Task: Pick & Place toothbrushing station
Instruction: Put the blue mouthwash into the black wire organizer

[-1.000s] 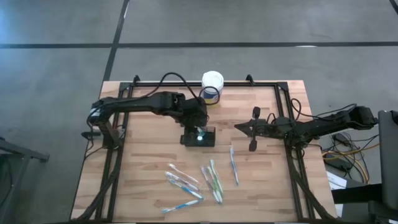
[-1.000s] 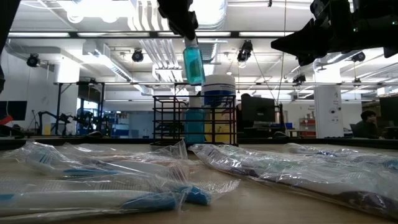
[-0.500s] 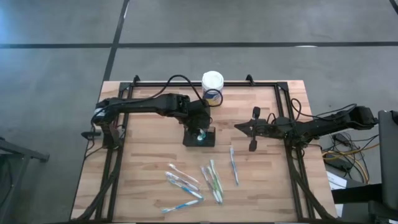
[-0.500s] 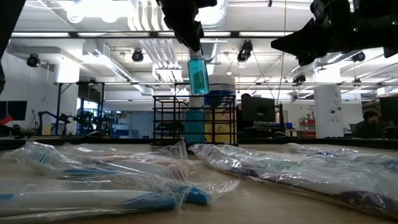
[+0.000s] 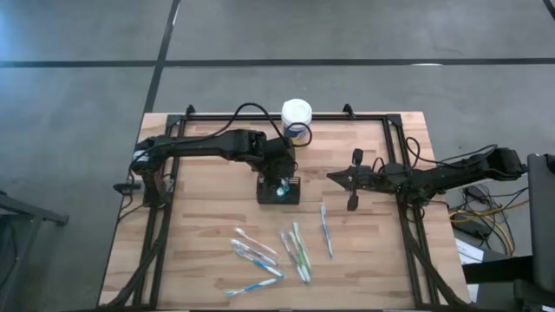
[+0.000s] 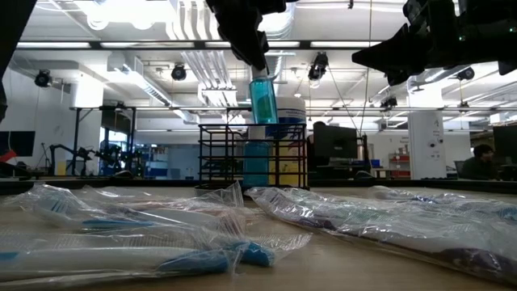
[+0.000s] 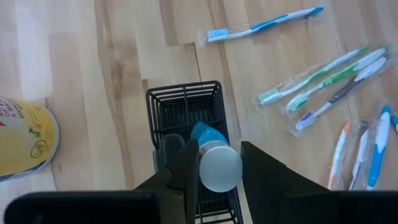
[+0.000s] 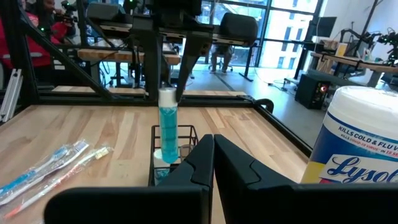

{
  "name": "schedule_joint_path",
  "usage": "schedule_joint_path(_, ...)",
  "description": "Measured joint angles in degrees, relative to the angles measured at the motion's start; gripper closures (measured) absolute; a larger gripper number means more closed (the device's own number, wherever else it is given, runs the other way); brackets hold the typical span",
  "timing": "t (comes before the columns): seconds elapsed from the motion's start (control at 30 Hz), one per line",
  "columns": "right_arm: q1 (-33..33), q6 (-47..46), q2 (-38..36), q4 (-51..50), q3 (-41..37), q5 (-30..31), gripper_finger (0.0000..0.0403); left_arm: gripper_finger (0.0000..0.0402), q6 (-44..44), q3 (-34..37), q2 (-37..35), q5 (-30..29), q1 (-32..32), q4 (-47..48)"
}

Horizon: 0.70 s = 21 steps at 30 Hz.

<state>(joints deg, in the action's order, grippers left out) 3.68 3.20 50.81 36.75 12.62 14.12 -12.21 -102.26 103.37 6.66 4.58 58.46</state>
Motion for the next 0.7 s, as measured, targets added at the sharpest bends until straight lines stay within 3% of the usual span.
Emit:
schedule_joint_path(0.4, 0.00, 0.00, -0.02, -0.02, 0.00, 0.01, 0.0394, 0.0305, -0.78, -3.97, -0.31, 0.04, 0.01, 5.25)
schedule_joint_path(0.7, 0.02, 0.00, -0.02, -0.04, 0.00, 0.01, 0.0394, 0.0305, -2.90, -2.92, -0.33, 0.44, -0.17, 8.42)
